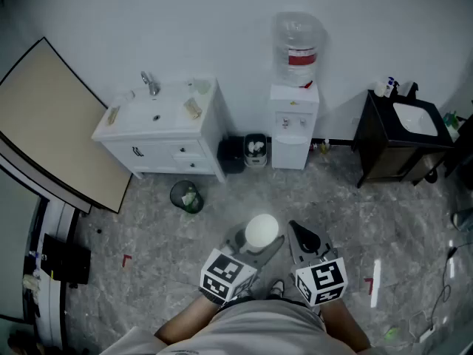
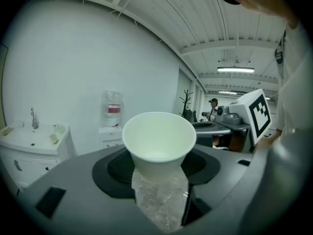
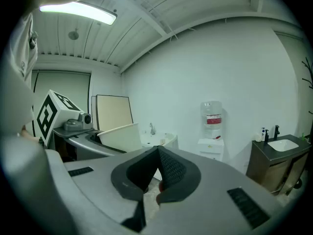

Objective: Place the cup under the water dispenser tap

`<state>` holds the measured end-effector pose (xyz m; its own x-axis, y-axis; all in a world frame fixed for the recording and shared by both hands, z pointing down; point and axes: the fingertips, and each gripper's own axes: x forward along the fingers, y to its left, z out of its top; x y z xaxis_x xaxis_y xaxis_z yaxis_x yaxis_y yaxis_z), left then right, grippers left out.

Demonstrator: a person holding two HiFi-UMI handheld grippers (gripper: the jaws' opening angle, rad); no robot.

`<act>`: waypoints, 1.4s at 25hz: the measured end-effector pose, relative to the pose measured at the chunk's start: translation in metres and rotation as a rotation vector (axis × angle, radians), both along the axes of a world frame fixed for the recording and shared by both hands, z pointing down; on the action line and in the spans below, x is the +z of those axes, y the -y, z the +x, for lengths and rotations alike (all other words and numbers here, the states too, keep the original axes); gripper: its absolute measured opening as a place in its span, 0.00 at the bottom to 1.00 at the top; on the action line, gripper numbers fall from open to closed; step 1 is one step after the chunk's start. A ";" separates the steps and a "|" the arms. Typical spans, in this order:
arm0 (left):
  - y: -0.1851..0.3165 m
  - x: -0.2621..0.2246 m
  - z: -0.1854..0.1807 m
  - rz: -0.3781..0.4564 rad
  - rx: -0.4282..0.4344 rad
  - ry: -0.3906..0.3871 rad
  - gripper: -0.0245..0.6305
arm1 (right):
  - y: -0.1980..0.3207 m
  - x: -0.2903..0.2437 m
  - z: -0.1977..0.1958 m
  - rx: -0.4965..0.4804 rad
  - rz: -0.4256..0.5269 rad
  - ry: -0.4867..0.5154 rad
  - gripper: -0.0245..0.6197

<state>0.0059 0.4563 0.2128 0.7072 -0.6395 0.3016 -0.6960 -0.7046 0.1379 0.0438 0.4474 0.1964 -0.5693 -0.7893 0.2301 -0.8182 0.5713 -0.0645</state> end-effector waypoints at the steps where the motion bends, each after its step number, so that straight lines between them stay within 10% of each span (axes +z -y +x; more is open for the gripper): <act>1: 0.000 -0.002 0.001 0.001 0.001 -0.005 0.45 | 0.000 0.000 0.000 -0.001 0.000 0.001 0.06; 35: 0.057 0.010 0.048 0.004 -0.002 0.011 0.45 | 0.041 -0.002 0.064 0.037 0.015 0.124 0.06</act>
